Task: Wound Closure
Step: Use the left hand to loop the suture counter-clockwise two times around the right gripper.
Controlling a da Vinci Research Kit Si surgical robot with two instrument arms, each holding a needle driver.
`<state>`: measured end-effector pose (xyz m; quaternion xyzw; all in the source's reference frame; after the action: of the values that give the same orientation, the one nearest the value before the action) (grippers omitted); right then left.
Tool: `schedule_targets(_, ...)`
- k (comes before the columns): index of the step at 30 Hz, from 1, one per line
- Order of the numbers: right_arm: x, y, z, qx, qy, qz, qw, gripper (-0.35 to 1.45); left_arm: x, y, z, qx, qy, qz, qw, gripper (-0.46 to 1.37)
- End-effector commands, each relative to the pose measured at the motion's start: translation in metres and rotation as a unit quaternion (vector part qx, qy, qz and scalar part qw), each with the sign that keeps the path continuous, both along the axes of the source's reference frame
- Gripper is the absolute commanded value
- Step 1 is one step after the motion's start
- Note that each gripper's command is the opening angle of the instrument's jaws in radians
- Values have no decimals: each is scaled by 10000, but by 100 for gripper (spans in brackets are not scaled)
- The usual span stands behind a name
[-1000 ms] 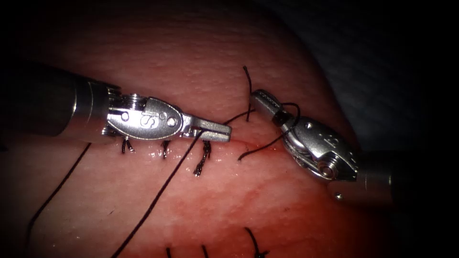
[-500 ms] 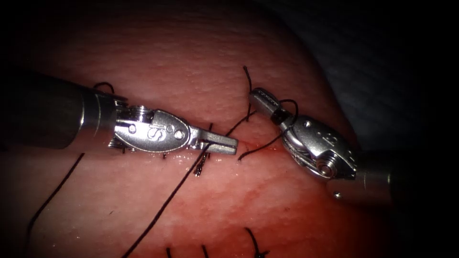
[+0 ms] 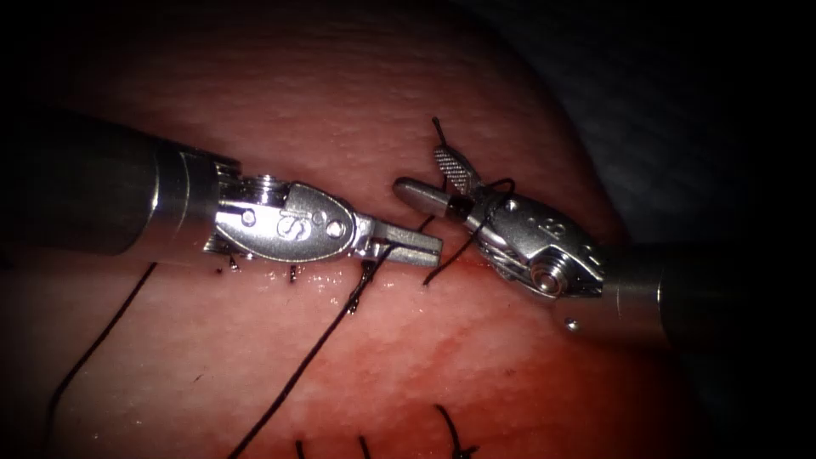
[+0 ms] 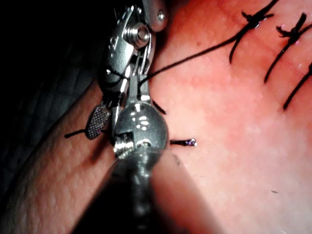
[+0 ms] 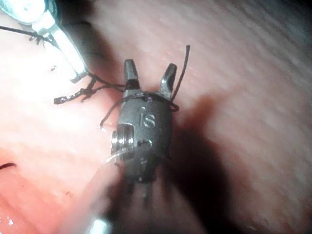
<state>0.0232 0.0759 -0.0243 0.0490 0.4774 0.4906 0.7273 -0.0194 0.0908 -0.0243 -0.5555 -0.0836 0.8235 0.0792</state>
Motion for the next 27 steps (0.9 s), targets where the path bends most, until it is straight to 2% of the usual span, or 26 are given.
schedule_targets(1,2,-1,1,47,25,-133,9999,60,0,3,-3,41,-26,75,10000,-35)
schedule_targets(4,8,-6,4,97,233,-439,9987,56,1,13,-9,75,-74,109,9999,-35)
schedule_targets(12,13,-11,1,110,647,-927,9935,48,1,30,-10,145,-274,235,9992,-35)
schedule_targets(16,14,-14,-4,8,1042,-1177,9876,30,1,43,-3,260,-542,354,9976,-35)
schedule_targets(23,16,-21,-11,-153,1593,-1424,9768,24,1,59,12,450,-850,452,9943,-35)
schedule_targets(27,17,-24,-13,-198,1960,-1710,9654,24,-4,68,22,582,-1167,560,9899,-35)
